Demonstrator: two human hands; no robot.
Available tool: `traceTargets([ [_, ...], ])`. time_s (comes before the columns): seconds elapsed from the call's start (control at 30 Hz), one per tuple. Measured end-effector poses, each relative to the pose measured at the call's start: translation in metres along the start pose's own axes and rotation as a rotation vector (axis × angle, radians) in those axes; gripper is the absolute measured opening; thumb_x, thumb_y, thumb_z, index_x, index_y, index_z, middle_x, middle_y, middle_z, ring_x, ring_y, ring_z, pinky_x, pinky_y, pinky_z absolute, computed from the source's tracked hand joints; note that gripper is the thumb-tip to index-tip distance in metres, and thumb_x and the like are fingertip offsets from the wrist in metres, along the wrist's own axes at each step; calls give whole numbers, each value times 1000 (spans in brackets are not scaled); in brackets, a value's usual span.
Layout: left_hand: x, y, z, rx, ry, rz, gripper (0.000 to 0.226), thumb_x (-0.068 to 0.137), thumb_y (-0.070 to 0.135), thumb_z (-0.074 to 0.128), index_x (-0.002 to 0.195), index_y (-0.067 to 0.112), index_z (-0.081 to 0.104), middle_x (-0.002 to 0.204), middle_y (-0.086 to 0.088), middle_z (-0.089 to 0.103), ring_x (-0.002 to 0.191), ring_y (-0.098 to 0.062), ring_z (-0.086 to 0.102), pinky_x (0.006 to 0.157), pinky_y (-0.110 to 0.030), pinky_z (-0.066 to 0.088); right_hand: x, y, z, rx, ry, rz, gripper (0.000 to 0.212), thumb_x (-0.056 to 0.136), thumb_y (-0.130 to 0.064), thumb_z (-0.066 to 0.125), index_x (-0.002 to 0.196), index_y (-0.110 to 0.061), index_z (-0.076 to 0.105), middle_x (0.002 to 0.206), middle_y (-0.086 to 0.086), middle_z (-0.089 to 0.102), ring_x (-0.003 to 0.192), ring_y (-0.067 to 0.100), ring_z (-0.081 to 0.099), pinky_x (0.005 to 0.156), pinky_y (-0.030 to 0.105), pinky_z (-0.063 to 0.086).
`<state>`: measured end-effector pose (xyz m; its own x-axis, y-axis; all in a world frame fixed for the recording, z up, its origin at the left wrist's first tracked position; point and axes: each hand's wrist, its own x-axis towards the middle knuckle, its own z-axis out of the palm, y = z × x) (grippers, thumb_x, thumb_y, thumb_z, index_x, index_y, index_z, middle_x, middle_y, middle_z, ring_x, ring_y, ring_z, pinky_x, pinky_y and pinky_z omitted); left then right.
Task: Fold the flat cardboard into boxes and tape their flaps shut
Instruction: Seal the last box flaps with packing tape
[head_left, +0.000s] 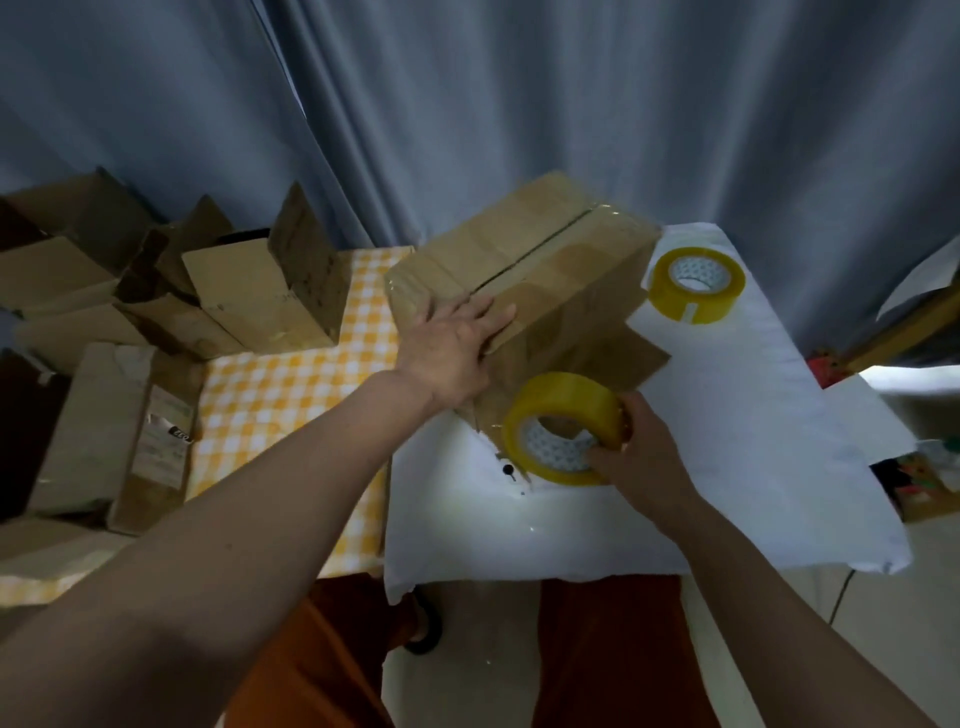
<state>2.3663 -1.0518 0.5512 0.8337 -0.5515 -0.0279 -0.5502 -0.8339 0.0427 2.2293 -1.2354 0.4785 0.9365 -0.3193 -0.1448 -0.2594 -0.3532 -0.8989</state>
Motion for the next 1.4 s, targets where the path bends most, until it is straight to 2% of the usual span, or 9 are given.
traceTargets([
  [0.17, -5, -11, 0, -86, 122, -81, 61, 91, 38, 59, 147, 36, 32, 157, -5, 22, 144, -29, 18, 118, -48, 13, -7, -12, 35, 46, -41, 35, 45, 74, -4, 69, 111, -13, 46, 92, 0, 51, 88, 19, 53, 63, 25, 43],
  [0.3, -52, 11, 22, -767, 602, -590, 70, 70, 44, 81, 126, 17, 50, 125, 2, 46, 121, -19, 39, 97, -25, 35, -13, -9, 41, 67, -44, 35, 54, 75, -4, 70, 121, -14, 42, 102, 0, 51, 92, 14, 51, 61, 19, 40],
  [0.4, -69, 30, 39, -1436, 278, -876, 39, 70, 43, 82, 86, 16, 60, 80, 10, 67, 87, -15, 61, 77, -29, 53, -16, -10, 39, 103, -72, 25, 54, 75, -4, 71, 115, -21, 40, 95, -11, 49, 85, 3, 50, 59, 16, 41],
  [0.47, -66, 31, 42, -1569, 86, -862, 35, 73, 40, 81, 90, 14, 64, 92, 0, 71, 91, -17, 66, 87, -36, 55, -18, -11, 39, 94, -102, 21, 54, 75, -5, 72, 114, -23, 39, 95, -14, 48, 84, 0, 50, 60, 17, 43],
  [0.7, -48, 22, 42, -1498, 55, -798, 13, 80, 17, 77, 86, 14, 67, 97, -10, 69, 88, -22, 65, 83, -35, 56, -34, -14, 39, 76, -100, -16, 55, 74, -15, 77, 113, -23, 39, 96, -16, 49, 89, 4, 53, 67, 19, 46],
  [0.87, -54, 14, 35, -1613, -310, -884, 23, 83, 34, 71, 94, 21, 57, 99, -6, 58, 92, -22, 56, 77, -50, 54, -46, -27, 52, -67, -64, -47, 62, 64, -32, 82, 103, -35, 34, 92, -12, 52, 82, 4, 54, 60, 23, 44],
  [1.03, -59, 16, 35, -1894, -372, -944, 18, 86, 19, 70, 98, 9, 60, 101, -16, 62, 96, -28, 61, 78, -41, 56, -56, -21, 58, -118, -152, -154, 44, 73, -20, 77, 105, -26, 48, 99, -6, 53, 89, 6, 53, 69, 18, 40],
  [1.27, -51, -3, 28, -1909, -361, -945, 28, 87, 18, 67, 110, 3, 60, 113, -19, 64, 101, -32, 62, 81, -46, 55, -40, -3, 46, 449, -30, -6, 27, 81, -4, 57, 105, -16, 59, 105, 3, 59, 99, 16, 59, 69, 34, 59],
  [1.4, -56, -21, 25, -1842, -446, -928, 34, 88, 23, 66, 117, 5, 61, 101, -16, 66, 89, -29, 63, 85, -45, 51, -15, 25, 73, -104, -25, 180, 16, 91, -9, 51, 98, -6, 65, 101, 9, 64, 96, 28, 60, 85, 38, 50],
])
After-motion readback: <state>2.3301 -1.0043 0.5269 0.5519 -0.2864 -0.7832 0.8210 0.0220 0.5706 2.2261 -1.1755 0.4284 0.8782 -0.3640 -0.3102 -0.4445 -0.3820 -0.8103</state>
